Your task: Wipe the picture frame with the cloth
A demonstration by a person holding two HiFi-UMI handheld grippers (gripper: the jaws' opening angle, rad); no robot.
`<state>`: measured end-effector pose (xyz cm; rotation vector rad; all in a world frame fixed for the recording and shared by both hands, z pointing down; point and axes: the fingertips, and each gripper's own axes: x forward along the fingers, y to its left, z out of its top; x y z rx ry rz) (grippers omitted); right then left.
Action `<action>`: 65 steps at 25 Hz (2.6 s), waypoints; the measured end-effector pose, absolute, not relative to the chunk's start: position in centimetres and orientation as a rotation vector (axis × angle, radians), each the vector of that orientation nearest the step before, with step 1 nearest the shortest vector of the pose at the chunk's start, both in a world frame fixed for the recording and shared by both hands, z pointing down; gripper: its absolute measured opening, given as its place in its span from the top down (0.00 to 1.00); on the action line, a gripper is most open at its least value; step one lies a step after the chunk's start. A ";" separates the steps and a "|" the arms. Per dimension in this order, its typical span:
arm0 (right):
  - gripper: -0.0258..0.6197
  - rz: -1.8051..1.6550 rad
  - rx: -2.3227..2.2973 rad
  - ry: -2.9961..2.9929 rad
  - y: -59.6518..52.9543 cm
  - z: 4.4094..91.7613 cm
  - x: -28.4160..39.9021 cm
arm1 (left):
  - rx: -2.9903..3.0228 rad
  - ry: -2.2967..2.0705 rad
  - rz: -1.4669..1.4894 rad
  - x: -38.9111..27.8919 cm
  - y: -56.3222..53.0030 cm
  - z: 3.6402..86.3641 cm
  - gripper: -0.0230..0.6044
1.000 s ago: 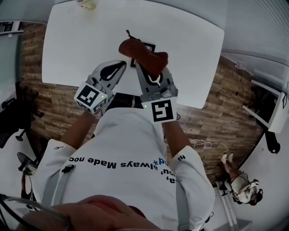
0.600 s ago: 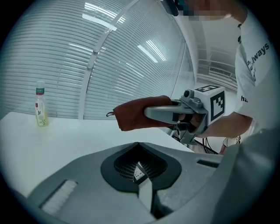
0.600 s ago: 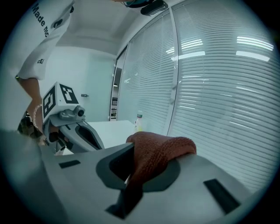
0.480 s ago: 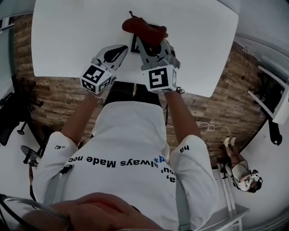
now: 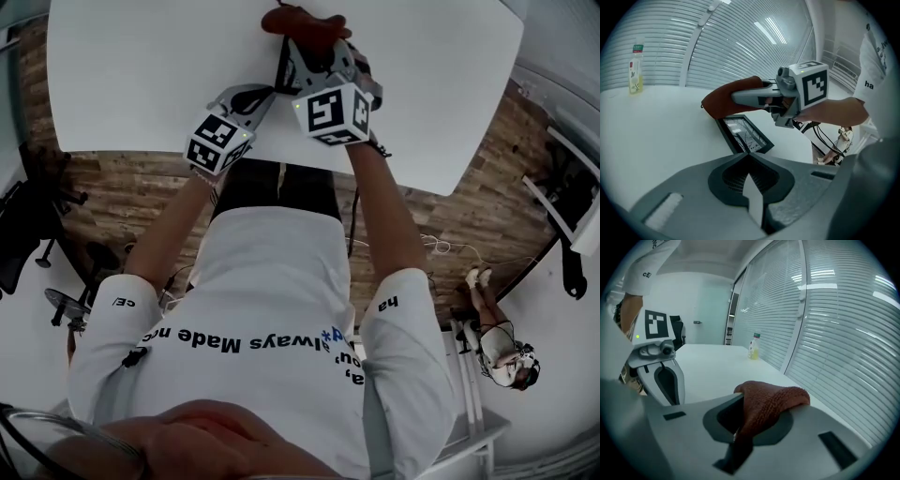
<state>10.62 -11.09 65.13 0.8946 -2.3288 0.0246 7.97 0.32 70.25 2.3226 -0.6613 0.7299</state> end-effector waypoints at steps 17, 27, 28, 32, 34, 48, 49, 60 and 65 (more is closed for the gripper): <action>0.91 -0.023 0.683 -2.239 -9.4 70.5 10.3 | 2.293 -0.662 0.741 8.3 1.3 71.4 0.96; 0.91 0.026 0.588 -2.273 -3.5 70.5 9.0 | 2.301 -0.682 0.742 8.1 1.2 71.5 0.96; 0.91 0.028 0.581 -2.278 -2.9 70.4 8.9 | 2.299 -0.685 0.739 8.1 1.2 71.4 0.96; 0.91 0.033 0.556 -2.295 -0.6 70.4 8.7 | 2.299 -0.700 0.732 8.0 1.4 71.0 0.96; 0.91 0.040 0.550 -2.309 0.6 70.2 8.6 | 2.300 -0.700 0.731 7.8 1.7 70.8 0.96; 0.91 -0.040 0.625 -2.275 -2.6 70.2 10.6 | 2.328 -0.677 0.744 8.0 1.5 70.7 0.96; 0.91 -0.048 0.640 -2.266 -3.6 70.2 11.0 | 2.333 -0.677 0.743 8.2 1.2 70.7 0.96; 0.91 -0.129 0.668 -2.203 -11.0 70.4 13.9 | 2.330 -0.676 0.792 9.1 -0.4 71.5 0.96; 0.91 -0.091 0.646 -2.225 -10.4 71.1 13.8 | 2.327 -0.695 0.797 9.1 -0.4 71.6 0.96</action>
